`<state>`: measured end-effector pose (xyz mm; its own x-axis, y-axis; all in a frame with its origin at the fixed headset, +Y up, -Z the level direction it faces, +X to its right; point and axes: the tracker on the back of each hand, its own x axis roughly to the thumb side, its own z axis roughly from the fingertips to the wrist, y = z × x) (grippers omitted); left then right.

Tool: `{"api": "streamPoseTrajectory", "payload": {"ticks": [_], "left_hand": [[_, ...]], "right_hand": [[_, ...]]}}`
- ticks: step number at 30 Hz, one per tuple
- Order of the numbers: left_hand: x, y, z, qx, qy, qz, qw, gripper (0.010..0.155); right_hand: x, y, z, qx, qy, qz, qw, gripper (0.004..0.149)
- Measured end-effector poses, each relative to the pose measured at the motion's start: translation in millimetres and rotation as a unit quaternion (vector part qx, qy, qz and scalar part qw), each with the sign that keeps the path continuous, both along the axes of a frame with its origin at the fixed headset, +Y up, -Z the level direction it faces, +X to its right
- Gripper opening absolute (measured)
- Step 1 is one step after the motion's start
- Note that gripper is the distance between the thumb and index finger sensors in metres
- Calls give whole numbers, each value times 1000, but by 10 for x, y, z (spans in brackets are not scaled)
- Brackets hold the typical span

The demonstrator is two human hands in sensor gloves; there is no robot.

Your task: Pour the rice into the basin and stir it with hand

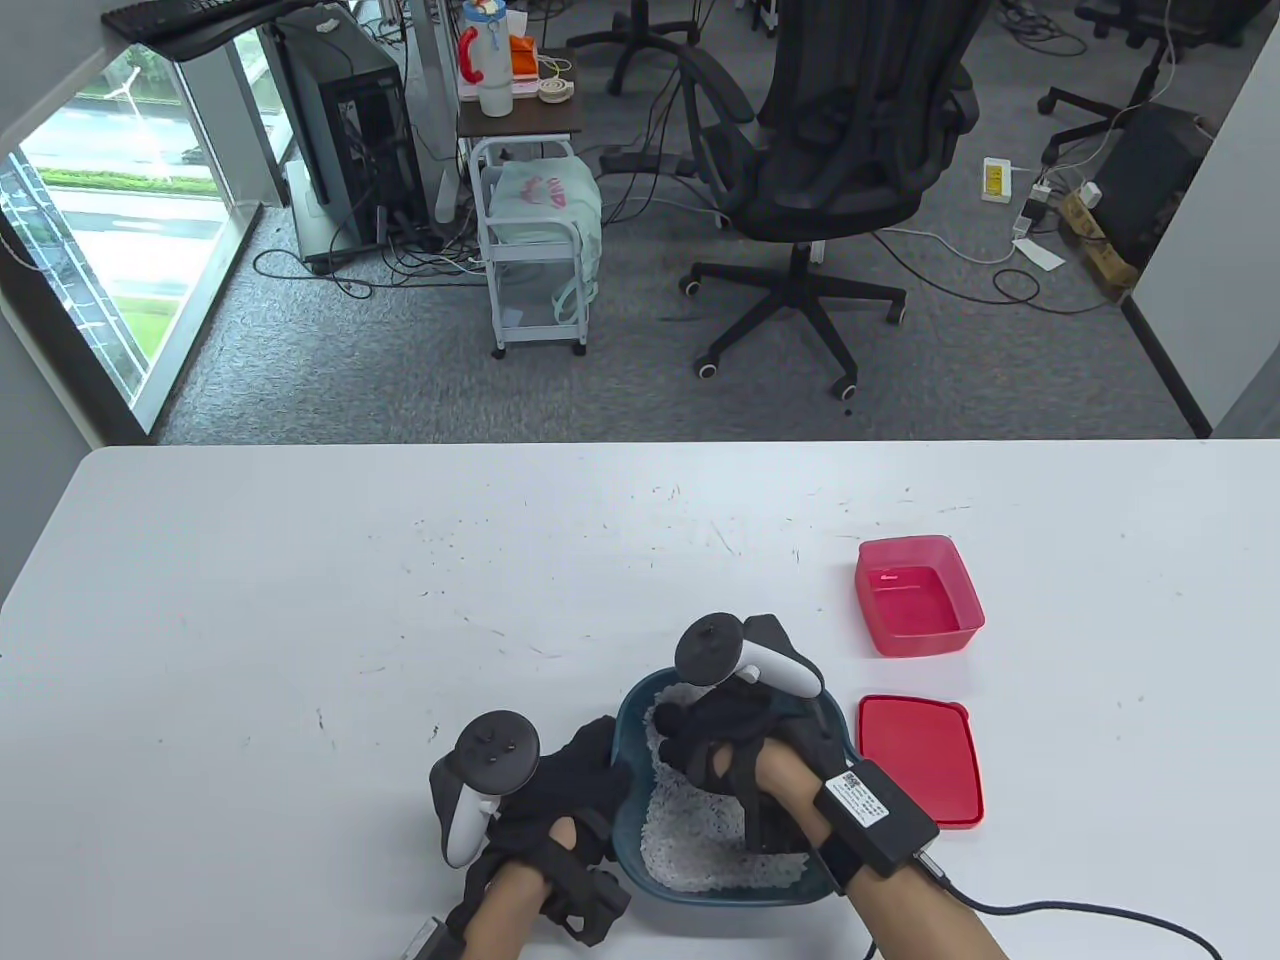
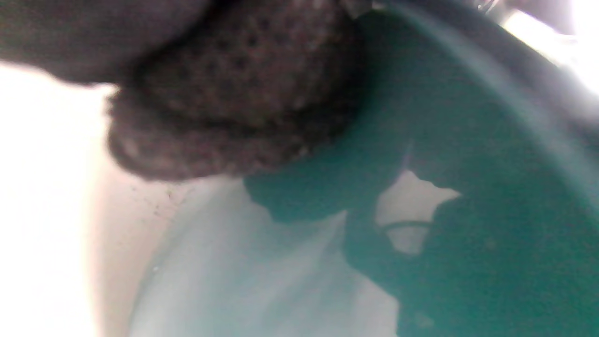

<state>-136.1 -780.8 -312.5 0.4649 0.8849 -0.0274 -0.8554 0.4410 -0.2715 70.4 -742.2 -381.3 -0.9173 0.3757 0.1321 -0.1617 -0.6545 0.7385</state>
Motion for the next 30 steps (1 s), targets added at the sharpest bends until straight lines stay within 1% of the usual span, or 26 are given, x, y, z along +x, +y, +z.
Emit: {"api": "streamPoseTrajectory", "payload": {"ticks": [1, 2, 3, 4, 7, 10, 11, 13, 15, 17, 18, 19, 21, 22, 23, 26, 30], "left_hand": [[0, 0, 0, 0, 0, 0, 1000, 65], [4, 1, 3, 0, 2, -3, 1000, 65], [4, 0, 4, 1, 3, -3, 1000, 65], [5, 3, 6, 0, 8, -3, 1000, 65], [-2, 5, 7, -4, 15, -3, 1000, 65], [-2, 5, 10, -6, 18, 0, 1000, 64], [-2, 6, 12, -5, 19, 0, 1000, 64], [-3, 5, 12, -6, 22, 1, 1000, 64], [-3, 5, 13, -7, 23, 3, 1000, 64], [-2, 5, 16, -8, 24, 3, 1000, 64], [-2, 5, 17, -8, 24, 2, 1000, 64], [-1, 5, 17, -7, 24, 2, 1000, 65], [-2, 4, 13, -7, 20, 4, 1000, 65], [1, 5, 11, -6, 14, 6, 1000, 65], [1, 6, 9, -5, 10, 6, 1000, 65], [0, 8, 5, -4, 4, 7, 1000, 65], [-2, 9, 1, 0, 1, 3, 1000, 65]], "right_hand": [[16, 1, 7, 2, -2, 27, 1000, 63], [44, 5, 29, 8, -1, 91, 996, 63], [51, 7, 39, 12, 3, 110, 994, 63], [63, 3, 57, 20, 5, 148, 989, 63], [69, -28, 137, 16, 33, 230, 973, 63], [42, -87, 238, -14, 57, 248, 967, 62], [28, -119, 278, -35, 65, 248, 966, 62], [-7, -174, 358, -67, 87, 237, 965, 61], [-47, -211, 426, -100, 116, 191, 970, 61], [-80, -211, 469, -139, 134, 108, 975, 62], [-100, -196, 482, -151, 140, 55, 977, 62], [-108, -184, 479, -155, 146, 27, 977, 62], [-122, -163, 467, -176, 148, -46, 972, 63], [-134, -167, 456, -193, 145, -84, 967, 64], [-144, -172, 443, -203, 142, -101, 964, 65], [-191, -166, 338, -197, 124, -136, 963, 65], [-172, -117, 151, -149, 75, -128, 978, 67]]}}
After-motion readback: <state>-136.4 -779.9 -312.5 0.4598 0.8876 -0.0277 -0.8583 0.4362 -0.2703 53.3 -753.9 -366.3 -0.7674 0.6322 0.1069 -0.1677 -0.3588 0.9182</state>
